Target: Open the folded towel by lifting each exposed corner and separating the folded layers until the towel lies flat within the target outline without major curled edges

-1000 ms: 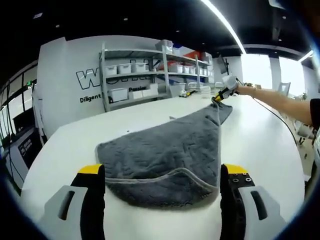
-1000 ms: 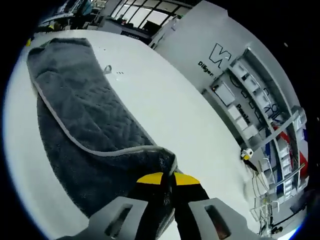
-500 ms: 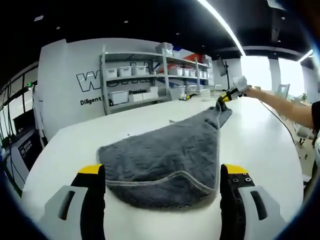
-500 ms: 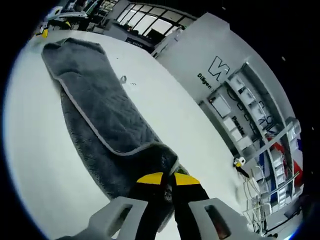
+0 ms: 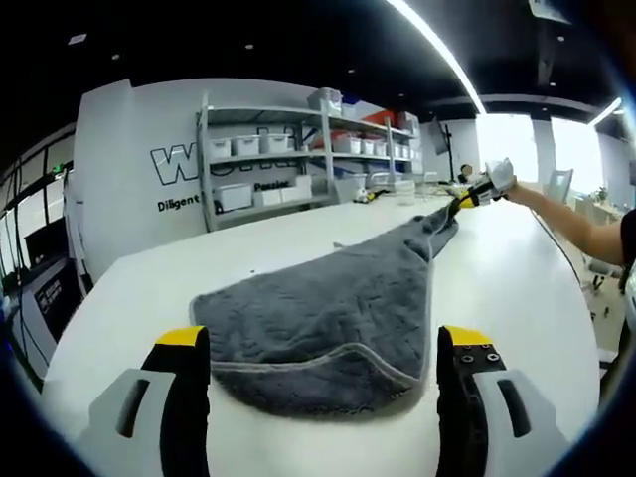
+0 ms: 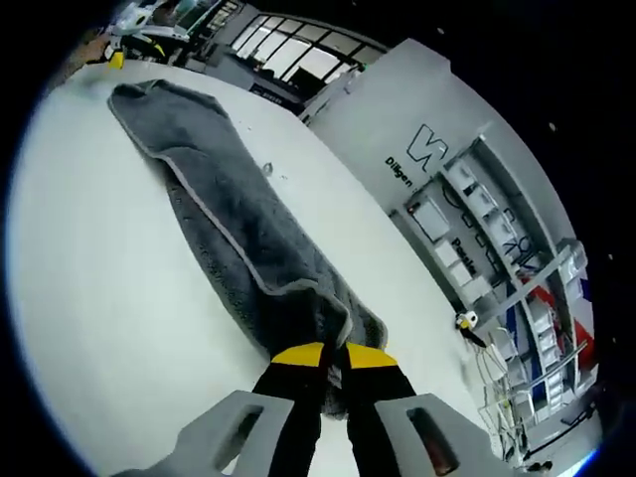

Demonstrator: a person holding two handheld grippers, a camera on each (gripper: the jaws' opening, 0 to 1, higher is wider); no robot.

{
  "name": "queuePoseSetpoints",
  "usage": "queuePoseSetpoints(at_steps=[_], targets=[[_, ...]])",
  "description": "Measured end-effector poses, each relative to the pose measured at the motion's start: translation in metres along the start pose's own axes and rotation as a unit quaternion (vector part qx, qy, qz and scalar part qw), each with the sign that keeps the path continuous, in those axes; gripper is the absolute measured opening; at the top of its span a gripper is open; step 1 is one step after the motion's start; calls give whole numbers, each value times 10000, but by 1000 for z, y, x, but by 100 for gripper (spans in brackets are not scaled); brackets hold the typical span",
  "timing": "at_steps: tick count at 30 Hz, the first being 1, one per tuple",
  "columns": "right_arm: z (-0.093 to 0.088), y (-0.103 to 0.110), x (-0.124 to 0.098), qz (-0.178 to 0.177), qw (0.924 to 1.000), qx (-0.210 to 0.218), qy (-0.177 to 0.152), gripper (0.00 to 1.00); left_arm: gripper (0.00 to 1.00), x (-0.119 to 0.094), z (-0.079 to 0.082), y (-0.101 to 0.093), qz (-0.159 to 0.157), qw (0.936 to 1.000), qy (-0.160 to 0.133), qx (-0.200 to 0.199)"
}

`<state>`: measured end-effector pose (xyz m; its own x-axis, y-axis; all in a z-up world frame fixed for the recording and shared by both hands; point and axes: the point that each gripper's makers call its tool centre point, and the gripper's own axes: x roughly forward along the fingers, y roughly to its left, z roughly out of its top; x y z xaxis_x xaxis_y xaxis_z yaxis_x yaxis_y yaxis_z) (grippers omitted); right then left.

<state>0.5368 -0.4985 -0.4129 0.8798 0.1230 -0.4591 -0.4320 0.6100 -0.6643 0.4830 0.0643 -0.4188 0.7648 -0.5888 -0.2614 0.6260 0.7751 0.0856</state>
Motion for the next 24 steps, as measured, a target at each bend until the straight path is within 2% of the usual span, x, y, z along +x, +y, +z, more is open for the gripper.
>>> queuePoseSetpoints(at_steps=[3, 10, 18, 24], targets=[[-7, 6, -13, 6, 9999, 132, -37, 2, 93, -1, 1, -1, -16, 10000, -25, -1], [-17, 27, -34, 71, 9999, 71, -26, 2, 93, -1, 1, -1, -8, 10000, -25, -12], [-41, 54, -46, 472, 9987, 35, 183, 2, 93, -1, 3, 0, -26, 10000, -29, -5], [-60, 64, -50, 659, 9970, 118, 384, 3, 92, -1, 2, -2, -51, 10000, -28, -17]])
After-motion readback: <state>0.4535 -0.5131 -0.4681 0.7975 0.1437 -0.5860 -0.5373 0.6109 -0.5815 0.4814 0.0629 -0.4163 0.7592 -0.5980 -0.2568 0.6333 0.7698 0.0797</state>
